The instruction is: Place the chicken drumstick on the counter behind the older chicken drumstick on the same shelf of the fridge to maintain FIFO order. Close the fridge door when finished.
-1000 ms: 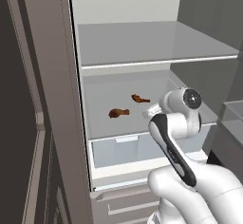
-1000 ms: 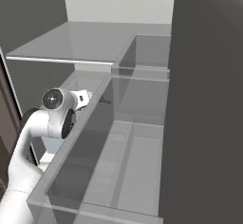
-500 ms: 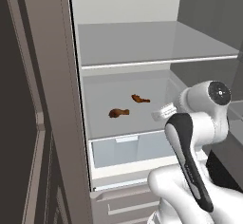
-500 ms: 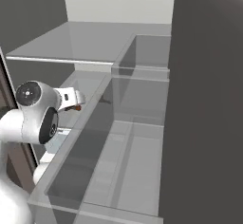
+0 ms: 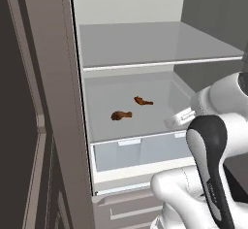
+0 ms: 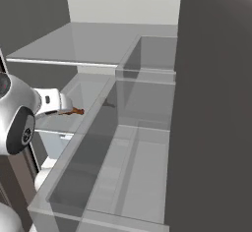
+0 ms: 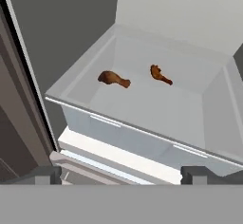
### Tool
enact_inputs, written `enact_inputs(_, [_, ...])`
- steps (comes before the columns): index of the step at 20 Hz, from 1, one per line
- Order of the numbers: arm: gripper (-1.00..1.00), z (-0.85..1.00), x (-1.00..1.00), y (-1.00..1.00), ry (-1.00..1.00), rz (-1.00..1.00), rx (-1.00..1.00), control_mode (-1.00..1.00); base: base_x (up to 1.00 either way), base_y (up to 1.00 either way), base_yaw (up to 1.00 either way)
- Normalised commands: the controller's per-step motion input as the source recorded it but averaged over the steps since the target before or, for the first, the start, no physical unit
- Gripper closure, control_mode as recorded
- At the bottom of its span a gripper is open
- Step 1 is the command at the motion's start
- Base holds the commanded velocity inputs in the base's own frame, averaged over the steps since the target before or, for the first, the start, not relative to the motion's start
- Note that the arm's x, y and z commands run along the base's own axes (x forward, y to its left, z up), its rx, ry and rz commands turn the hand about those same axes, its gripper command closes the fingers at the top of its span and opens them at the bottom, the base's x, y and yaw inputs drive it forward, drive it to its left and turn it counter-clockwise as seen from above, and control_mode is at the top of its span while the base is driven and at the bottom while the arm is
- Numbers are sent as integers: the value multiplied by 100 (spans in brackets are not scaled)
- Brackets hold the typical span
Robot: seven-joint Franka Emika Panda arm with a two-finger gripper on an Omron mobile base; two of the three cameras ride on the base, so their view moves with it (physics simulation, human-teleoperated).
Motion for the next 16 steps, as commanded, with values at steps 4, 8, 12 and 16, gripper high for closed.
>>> enact_inputs(4, [-100, -1, -12, 9, 0, 0, -4, -100, 0, 0, 0])
enact_inputs(8, [-100, 0, 0, 0, 0, 0, 0, -100, 0, 0, 0])
enact_inputs(12, [-100, 0, -20, 0, 0, 0, 0, -100, 0, 0, 0])
enact_inputs(16, [-100, -6, -70, 0, -7, -4, 0, -100, 0, 0, 0])
